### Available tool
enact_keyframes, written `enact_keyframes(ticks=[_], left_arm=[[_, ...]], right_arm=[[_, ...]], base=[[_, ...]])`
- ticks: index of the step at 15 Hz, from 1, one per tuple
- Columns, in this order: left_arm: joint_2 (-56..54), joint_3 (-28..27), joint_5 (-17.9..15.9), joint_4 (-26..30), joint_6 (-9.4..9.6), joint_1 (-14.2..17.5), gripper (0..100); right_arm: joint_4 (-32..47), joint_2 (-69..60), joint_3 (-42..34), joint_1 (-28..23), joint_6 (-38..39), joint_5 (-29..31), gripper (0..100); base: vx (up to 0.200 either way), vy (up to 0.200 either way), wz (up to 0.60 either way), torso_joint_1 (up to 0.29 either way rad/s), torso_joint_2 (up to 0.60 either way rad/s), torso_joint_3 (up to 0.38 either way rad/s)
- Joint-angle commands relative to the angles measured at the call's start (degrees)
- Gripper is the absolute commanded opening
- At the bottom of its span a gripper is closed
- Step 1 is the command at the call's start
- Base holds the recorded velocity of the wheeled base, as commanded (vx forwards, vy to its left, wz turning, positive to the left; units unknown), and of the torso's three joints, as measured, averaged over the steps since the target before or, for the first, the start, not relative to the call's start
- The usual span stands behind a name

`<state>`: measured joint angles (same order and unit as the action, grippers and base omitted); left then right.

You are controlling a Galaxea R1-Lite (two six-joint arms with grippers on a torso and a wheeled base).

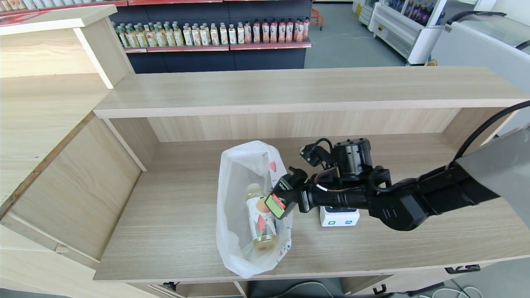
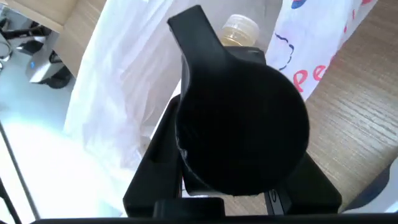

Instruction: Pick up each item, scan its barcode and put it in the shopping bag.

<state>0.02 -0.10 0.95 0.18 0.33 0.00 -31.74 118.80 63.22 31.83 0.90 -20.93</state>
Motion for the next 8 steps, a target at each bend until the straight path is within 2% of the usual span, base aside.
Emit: enact_keyframes(ticks=[1,8], left_arm=[[0.0,0.0,0.0,0.0,0.02,0.0,100],[0.0,0.0,0.0,0.0,0.02,0.0,100]], right_arm=[[0.0,5.5,4.4,1.7,-0.1,1.9,0],[4.0,11.1,12.5,2.3,-4.2,7.3,0]], base=[[0.000,0.000,0.00,0.000,0.00,0.000],[0.000,0.000,0.00,0.000,0.00,0.000]])
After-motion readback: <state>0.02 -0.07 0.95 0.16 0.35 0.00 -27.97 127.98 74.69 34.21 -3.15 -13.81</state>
